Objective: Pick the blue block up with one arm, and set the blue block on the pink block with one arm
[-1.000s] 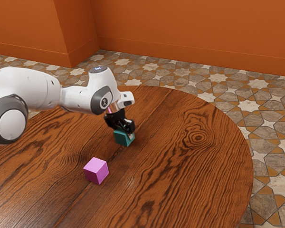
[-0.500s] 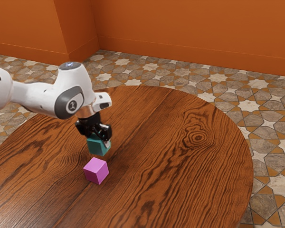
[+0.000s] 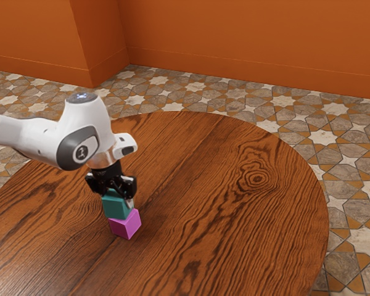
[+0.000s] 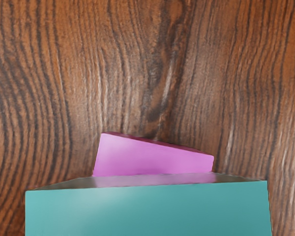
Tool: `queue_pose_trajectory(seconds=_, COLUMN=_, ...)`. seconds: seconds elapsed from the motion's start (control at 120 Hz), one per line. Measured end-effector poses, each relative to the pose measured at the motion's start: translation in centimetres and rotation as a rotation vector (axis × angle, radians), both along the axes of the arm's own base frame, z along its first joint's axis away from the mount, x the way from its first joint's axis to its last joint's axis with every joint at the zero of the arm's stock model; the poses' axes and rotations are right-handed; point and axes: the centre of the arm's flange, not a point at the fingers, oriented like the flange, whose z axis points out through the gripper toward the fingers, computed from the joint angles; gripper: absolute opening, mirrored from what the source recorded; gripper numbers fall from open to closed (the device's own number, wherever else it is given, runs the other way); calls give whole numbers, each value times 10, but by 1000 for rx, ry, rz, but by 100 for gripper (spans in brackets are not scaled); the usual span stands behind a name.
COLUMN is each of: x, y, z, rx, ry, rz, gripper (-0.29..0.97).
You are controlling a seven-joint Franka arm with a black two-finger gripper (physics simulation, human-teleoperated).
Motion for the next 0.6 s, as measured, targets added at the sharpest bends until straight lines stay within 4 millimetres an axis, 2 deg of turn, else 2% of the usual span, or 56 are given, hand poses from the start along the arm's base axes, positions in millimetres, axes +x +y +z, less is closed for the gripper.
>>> queue_pose_trajectory(seconds=0.133, x=-13, y=-6, z=-9, rx=11, ry=23, rz=-7, gripper=34)
queue_pose_trajectory(seconds=0.383, x=-13, y=-11, z=-7, rx=47, ry=14, rz=-57, gripper=35)
queue_pose_trajectory(seconds=0.6, x=-11, y=-18, z=-5, rx=40, ry=-3, rz=-81, gripper=54)
